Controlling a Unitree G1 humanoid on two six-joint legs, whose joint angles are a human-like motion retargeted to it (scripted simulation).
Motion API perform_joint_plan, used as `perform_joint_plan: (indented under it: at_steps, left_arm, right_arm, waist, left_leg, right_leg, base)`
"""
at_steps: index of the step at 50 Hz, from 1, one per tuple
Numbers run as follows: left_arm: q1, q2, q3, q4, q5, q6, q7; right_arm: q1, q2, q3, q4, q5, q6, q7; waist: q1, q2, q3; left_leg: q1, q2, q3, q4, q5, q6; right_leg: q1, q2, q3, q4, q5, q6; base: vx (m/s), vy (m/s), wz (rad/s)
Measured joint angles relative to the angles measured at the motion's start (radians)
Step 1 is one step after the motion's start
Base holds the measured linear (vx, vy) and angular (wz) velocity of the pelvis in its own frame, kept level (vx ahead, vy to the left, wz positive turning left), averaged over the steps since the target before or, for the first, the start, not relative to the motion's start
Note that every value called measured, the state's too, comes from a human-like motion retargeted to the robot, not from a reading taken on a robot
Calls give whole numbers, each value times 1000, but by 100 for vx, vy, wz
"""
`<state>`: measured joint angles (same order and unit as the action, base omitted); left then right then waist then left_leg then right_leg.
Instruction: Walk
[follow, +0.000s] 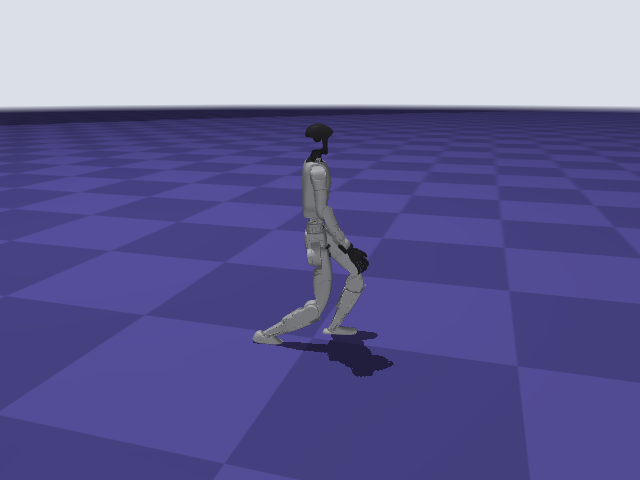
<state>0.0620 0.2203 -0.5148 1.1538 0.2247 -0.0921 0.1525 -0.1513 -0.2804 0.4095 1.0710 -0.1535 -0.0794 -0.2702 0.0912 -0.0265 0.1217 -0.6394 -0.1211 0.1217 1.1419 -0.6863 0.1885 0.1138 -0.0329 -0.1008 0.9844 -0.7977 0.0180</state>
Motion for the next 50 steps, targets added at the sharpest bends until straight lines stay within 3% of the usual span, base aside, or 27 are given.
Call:
perform_joint_plan:
  at_steps: [2, 3, 5, 7, 8, 10, 12, 15, 17, 22, 27, 30, 32, 34, 36, 38, 40, 43, 50]
  left_arm:
    - [-41, -15, -9, 72, 0, -21, 9]
    - [-43, -15, -12, 87, -1, -20, 10]
    - [-46, -12, -13, 96, -3, -16, 15]
    - [-61, -3, -10, 81, -2, -14, 20]
    - [-74, 4, -9, 71, -1, -14, 23]
    - [-104, 17, -6, 49, -2, -12, 31]
    - [-136, 26, 5, 26, -9, -8, 43]
    - [-182, 33, 32, -9, -34, -3, 63]
    - [-212, 35, 44, -31, -49, -8, 74]
    - [-265, 42, 56, -62, -65, -34, 79]
    - [-247, 28, 47, -46, -50, -39, 66]
    - [-193, 9, 39, -12, -40, -35, 45]
    - [-154, 3, 31, 10, -34, -28, 30]
    - [-126, -4, 24, 25, -19, -18, 15]
    - [-116, -5, 12, 28, -3, -5, 9]
    - [-117, 1, 2, 23, 8, 3, 14]
    - [-118, 7, 0, 12, 8, 2, 22]
    - [-105, 11, 10, -1, -8, -10, 29]
    - [-52, -13, 36, 28, -43, -29, 26]
  right_arm:
    - [-19, 12, -4, 64, -11, -19, 14]
    - [-7, 20, 0, 84, -12, -18, 25]
    - [22, 38, 9, 121, -7, -12, 51]
    - [41, 48, 16, 153, -7, -3, 78]
    - [48, 50, 17, 167, -12, 1, 89]
    - [64, 46, 17, 192, -26, 10, 104]
    - [83, 34, 10, 209, -38, 16, 111]
    - [115, 14, -15, 225, -33, 22, 115]
    - [137, 3, -38, 234, -18, 25, 113]
    - [174, -13, -88, 250, 16, 24, 108]
    - [194, -15, -104, 262, 38, 15, 101]
    - [195, -9, -102, 261, 56, 6, 80]
    - [188, -3, -102, 246, 65, 2, 67]
    - [177, -4, -96, 216, 68, 2, 52]
    - [153, -7, -85, 184, 62, 2, 34]
    - [119, -10, -67, 159, 51, 0, 19]
    - [80, -9, -49, 140, 43, -2, 11]
    - [24, -7, -29, 108, 46, -9, 13]
    - [-63, -8, -8, 43, 34, -39, 10]
  waist:
    - [19, -104, -79]
    - [13, -141, -103]
    - [-9, -214, -136]
    - [-34, -254, -141]
    - [-46, -263, -138]
    - [-66, -262, -128]
    - [-83, -237, -116]
    - [-99, -181, -99]
    - [-107, -147, -93]
    - [-97, -86, -123]
    - [-94, -53, -123]
    - [-94, 26, -108]
    - [-89, 77, -112]
    - [-75, 150, -121]
    - [-50, 178, -123]
    - [-19, 174, -122]
    - [11, 153, -121]
    - [37, 105, -119]
    - [39, 9, -137]
  left_leg:
    - [-71, -84, 76, -26, 48, 37]
    - [-75, -125, 91, -37, 63, 53]
    - [-49, -213, 114, -95, 87, 73]
    - [21, -265, 116, -164, 82, 73]
    - [65, -280, 112, -198, 73, 73]
    - [164, -294, 95, -261, 47, 73]
    - [263, -290, 75, -310, 14, 73]
    - [393, -261, 49, -359, -40, 73]
    - [460, -236, 36, -392, -66, 60]
    - [571, -178, 16, -515, -75, 43]
    - [644, -139, -4, -399, -121, 28]
    - [650, -14, -11, -135, -133, -27]
    - [616, 96, -9, 77, -33, -76]
    - [509, 253, -25, 319, 145, -123]
    - [382, 364, -40, 504, 254, -114]
    - [247, 428, -49, 625, 245, -68]
    - [116, 438, -45, 669, 175, -22]
    - [-39, 371, -2, 568, 67, 14]
    - [-184, 98, 45, -68, -4, -52]
  right_leg:
    - [-151, -121, 57, 203, 23, 58]
    - [-182, -165, 72, 275, 90, 90]
    - [-267, -259, 111, 445, 318, 153]
    - [-372, -335, 149, 607, 519, 167]
    - [-426, -367, 164, 672, 560, 153]
    - [-533, -415, 185, 768, 523, 103]
    - [-633, -425, 181, 791, 403, 49]
    - [-755, -386, 131, 690, 238, 2]
    - [-816, -337, 89, 539, 179, 9]
    - [-916, -149, 72, 60, 140, 91]
    - [-887, -82, 70, 72, 173, 75]
    - [-807, 0, 9, 164, 197, 14]
    - [-765, 65, -30, 198, 190, -35]
    - [-709, 153, -85, 156, 181, -92]
    - [-659, 201, -102, 117, 160, -129]
    - [-609, 220, -94, 81, 135, -142]
    - [-560, 219, -75, 53, 110, -135]
    - [-488, 186, -45, 32, 71, -96]
    - [-326, 59, -3, -12, 14, -30]
  base:
    - [0, 5, -10]
    - [0, 5, 39]
    - [-4, 4, 56]
    - [-4, 3, 31]
    - [-1, 6, 6]
    - [1, 9, -13]
    - [4, 9, -28]
    - [5, 5, -25]
    - [0, 0, 0]
    - [0, 0, 0]
    - [-1, -2, -2]
    - [0, -7, -11]
    - [-2, -9, -3]
    - [-7, -12, 6]
    - [-6, -13, 13]
    - [-4, -11, 16]
    - [-1, -3, 7]
    - [0, 2, 3]
    - [0, 6, -1]
